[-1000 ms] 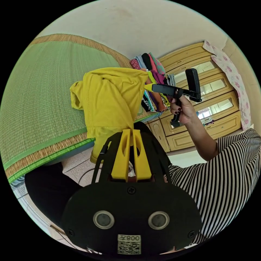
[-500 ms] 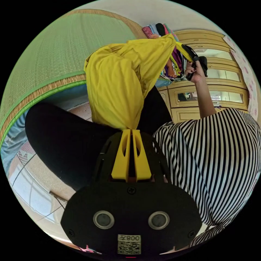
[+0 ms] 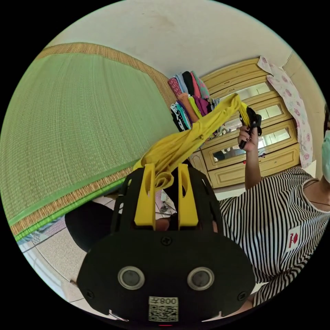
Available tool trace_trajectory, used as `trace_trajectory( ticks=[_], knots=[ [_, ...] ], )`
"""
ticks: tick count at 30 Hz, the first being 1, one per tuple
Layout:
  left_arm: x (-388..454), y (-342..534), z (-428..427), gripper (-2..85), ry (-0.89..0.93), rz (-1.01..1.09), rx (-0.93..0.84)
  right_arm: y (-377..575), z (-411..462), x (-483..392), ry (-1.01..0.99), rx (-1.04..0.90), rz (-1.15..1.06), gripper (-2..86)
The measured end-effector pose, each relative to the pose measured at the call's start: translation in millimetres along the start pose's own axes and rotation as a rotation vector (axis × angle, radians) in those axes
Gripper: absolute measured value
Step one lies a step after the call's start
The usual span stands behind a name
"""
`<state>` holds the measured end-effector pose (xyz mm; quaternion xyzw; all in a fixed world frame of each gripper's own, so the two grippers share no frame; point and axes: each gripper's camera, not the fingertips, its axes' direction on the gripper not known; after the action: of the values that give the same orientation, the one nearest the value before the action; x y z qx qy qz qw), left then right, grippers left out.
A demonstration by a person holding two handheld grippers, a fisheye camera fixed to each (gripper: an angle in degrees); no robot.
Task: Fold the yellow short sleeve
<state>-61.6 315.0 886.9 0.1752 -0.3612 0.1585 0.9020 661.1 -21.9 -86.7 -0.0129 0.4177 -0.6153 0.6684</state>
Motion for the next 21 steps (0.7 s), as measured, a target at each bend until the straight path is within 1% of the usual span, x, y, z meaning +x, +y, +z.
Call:
trace_trajectory(
  ticks=[2, 4, 5, 7, 11, 14, 16, 18, 20, 21],
  knots=[
    [-3.3, -9.1, 3.0, 11.6, 0.021, 0.008, -0.009, -2.2, -4.1, -28.6, -0.016, -0.024, -0.082, 0.0],
    [0.0, -11.8, 6.4, 11.9, 0.095, 0.042, -0.026, -2.3, -6.2, -49.9, 0.001, -0.048, -0.137, 0.0],
    [1.9, -11.3, 7.2, 11.8, 0.089, 0.053, -0.035, -1.0, -6.5, -62.7, 0.003, -0.07, -0.173, 0.0],
    [5.0, -6.1, 9.4, 11.3, -0.021, 0.074, -0.073, 3.2, -8.6, -78.0, -0.001, -0.084, -0.214, 0.0],
    [-7.3, 4.9, 6.6, 9.7, 0.001, 0.006, -0.087, 18.1, -27.9, -101.1, -0.044, -0.053, -0.249, 0.0],
    [-9.5, 10.0, -10.8, 8.4, 0.078, -0.022, 0.004, 30.5, -47.1, -121.5, -0.058, -0.034, -0.283, 0.0],
    [-8.6, 11.0, -30.4, 7.1, 0.121, -0.04, 0.123, 37.9, -55.0, -135.5, -0.026, -0.042, -0.311, 0.0],
    [-6.8, 8.5, -36.9, 6.2, 0.151, -0.047, 0.153, 45.5, -62.3, -148.0, -0.014, -0.046, -0.334, 0.0],
    [2.4, 4.1, -30.5, 5.1, 0.211, -0.01, 0.077, 54.1, -75.7, -159.9, -0.017, -0.023, -0.352, -0.1],
    [15.8, 4.0, -21.6, 4.8, 0.232, 0.038, -0.015, 55.8, -80.1, -161.9, -0.022, -0.01, -0.352, -0.1]
  ],
)
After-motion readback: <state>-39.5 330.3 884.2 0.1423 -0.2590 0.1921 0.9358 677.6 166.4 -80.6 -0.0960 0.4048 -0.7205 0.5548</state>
